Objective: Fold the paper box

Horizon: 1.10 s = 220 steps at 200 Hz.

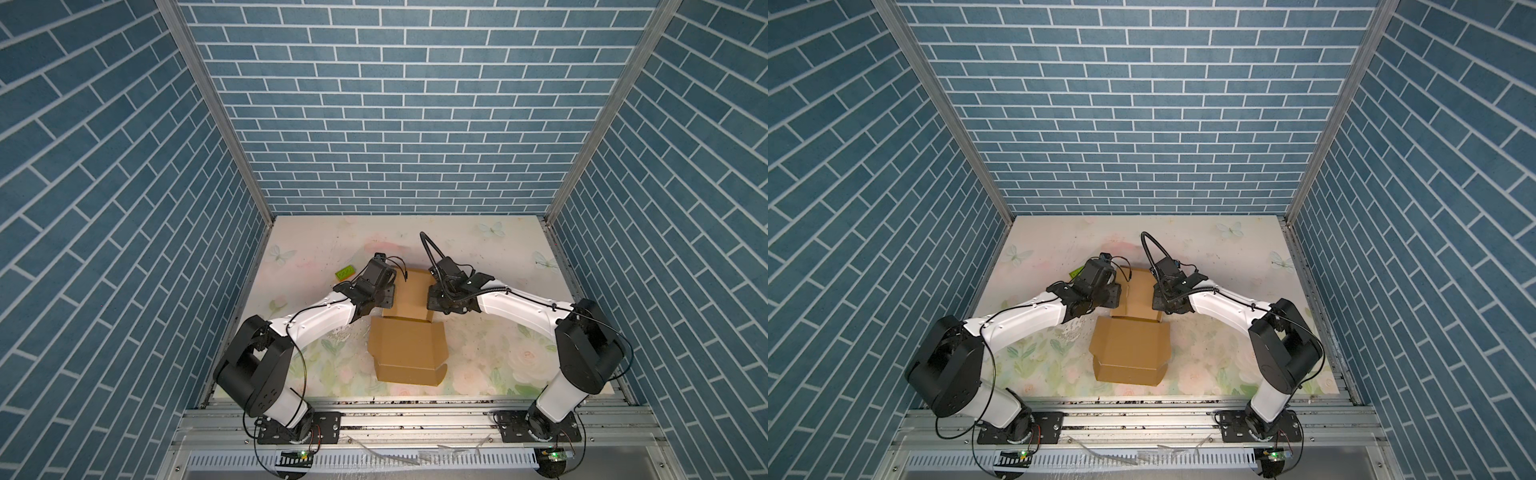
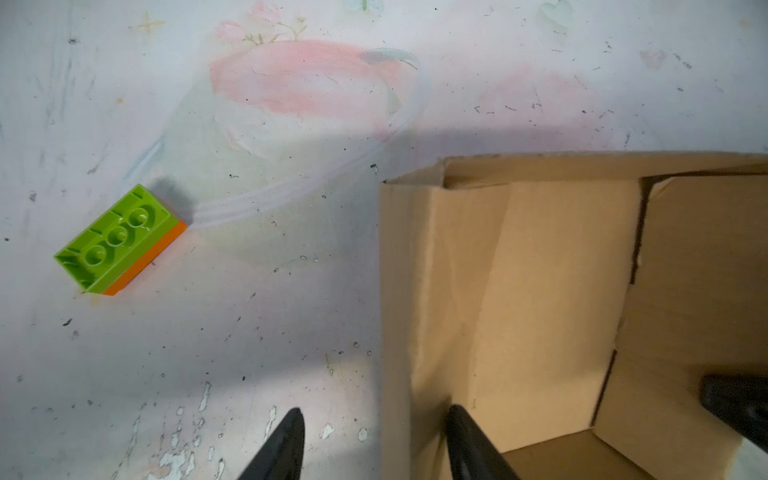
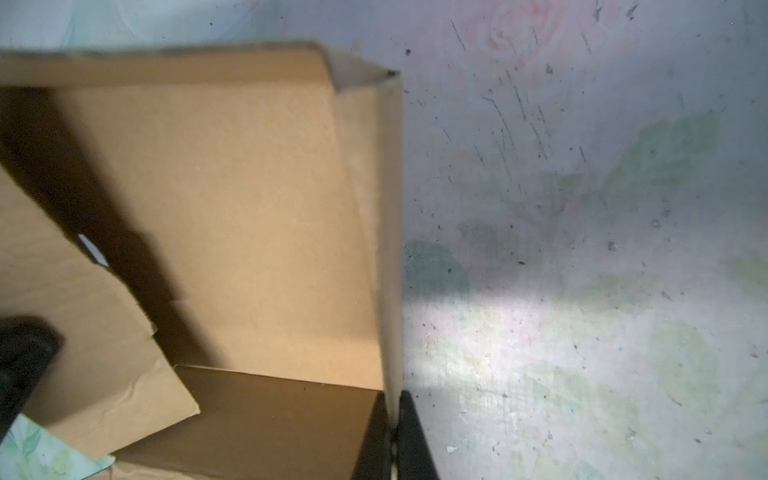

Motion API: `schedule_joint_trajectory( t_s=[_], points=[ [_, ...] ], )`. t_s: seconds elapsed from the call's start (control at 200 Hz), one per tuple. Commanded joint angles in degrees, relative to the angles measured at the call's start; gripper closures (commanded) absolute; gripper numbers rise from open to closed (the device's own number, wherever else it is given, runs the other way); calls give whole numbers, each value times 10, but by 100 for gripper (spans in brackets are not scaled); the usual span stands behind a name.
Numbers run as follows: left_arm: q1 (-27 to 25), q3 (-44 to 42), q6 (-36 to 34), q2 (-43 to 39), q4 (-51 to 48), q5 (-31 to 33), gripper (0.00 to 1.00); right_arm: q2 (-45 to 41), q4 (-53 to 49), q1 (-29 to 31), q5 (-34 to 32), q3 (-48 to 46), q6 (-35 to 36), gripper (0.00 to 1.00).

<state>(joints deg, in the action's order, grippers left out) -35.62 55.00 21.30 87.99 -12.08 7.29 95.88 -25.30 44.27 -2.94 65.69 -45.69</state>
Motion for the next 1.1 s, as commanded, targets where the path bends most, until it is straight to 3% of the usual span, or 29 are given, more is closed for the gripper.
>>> schedule_joint_trajectory(
  t_s=[0.0, 0.205, 0.67, 0.91, 1.095],
  points=[
    [7, -9, -5, -7, 22, -43, 48, -23, 14, 2, 8, -6, 17, 100],
    [6, 12, -10, 20, 6, -46, 61, -28, 18, 3, 3, -9, 22, 100],
    [-46, 79, -28, 94, -89, 96, 81, -25, -2, 3, 22, -2, 35, 100],
    [-71, 114, -3, 118, -164, 158, 87, -9, -59, 3, 25, 26, 46, 100],
    [-101, 136, 27, 145, -216, 154, 87, 4, -113, 3, 42, 51, 48, 100]
  ],
)
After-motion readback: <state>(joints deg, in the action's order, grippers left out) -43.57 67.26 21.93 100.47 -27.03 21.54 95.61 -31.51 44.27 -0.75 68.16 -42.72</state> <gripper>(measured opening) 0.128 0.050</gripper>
